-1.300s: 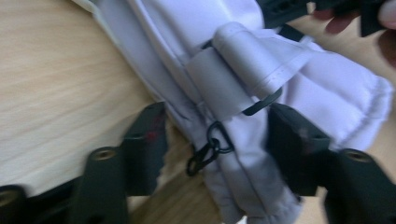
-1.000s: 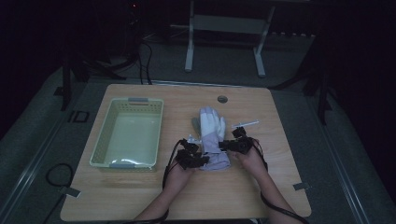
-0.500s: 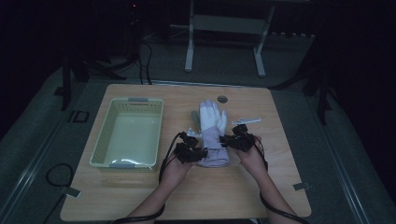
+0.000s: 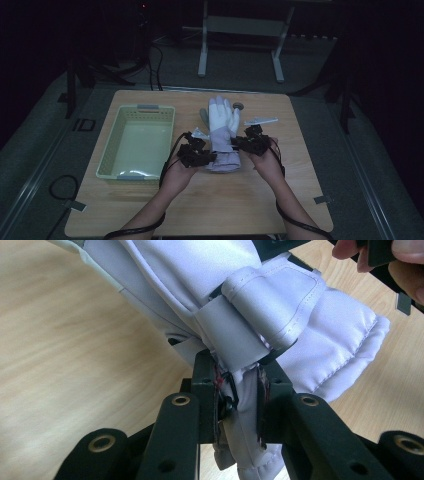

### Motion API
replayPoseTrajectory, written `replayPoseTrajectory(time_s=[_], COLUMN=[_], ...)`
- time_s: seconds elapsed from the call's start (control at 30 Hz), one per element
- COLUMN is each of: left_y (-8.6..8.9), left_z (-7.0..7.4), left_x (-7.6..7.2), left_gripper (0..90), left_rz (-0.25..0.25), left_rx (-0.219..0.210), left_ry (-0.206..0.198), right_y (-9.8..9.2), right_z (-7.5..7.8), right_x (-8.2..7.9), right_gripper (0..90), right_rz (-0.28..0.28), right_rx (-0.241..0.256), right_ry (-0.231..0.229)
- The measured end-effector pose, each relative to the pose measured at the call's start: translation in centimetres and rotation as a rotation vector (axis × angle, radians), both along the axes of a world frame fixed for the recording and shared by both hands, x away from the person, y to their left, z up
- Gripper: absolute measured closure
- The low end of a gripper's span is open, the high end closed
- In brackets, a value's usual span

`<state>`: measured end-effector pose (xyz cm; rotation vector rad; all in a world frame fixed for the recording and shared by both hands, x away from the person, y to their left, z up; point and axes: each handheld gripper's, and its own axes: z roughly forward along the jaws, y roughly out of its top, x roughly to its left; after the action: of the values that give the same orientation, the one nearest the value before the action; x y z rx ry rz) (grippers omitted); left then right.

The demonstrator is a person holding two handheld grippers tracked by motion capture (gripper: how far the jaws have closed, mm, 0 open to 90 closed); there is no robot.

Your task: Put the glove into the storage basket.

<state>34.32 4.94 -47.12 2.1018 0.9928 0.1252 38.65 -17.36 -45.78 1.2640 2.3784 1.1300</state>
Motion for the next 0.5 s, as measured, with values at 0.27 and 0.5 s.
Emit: replayPoseTrajectory(time_s=[0.27, 0.5], left_y=[2.7, 5.1], left_z=[1.6, 2.6], left_x=[-0.1, -0.2], left_gripper=[75.3, 75.3], left_rz=[-0.025, -0.025], left_rx=[-0.005, 0.016], left_ry=[-0.023, -0.025], right_y=[1.9, 4.3], right_z=[1.5, 2.3], right_x=[-0.1, -0.1], right_gripper=[83.1, 83.2], right_rz=[0.022, 0.046], right_rx=[0.015, 0.001], right_ry=[-0.013, -0.027])
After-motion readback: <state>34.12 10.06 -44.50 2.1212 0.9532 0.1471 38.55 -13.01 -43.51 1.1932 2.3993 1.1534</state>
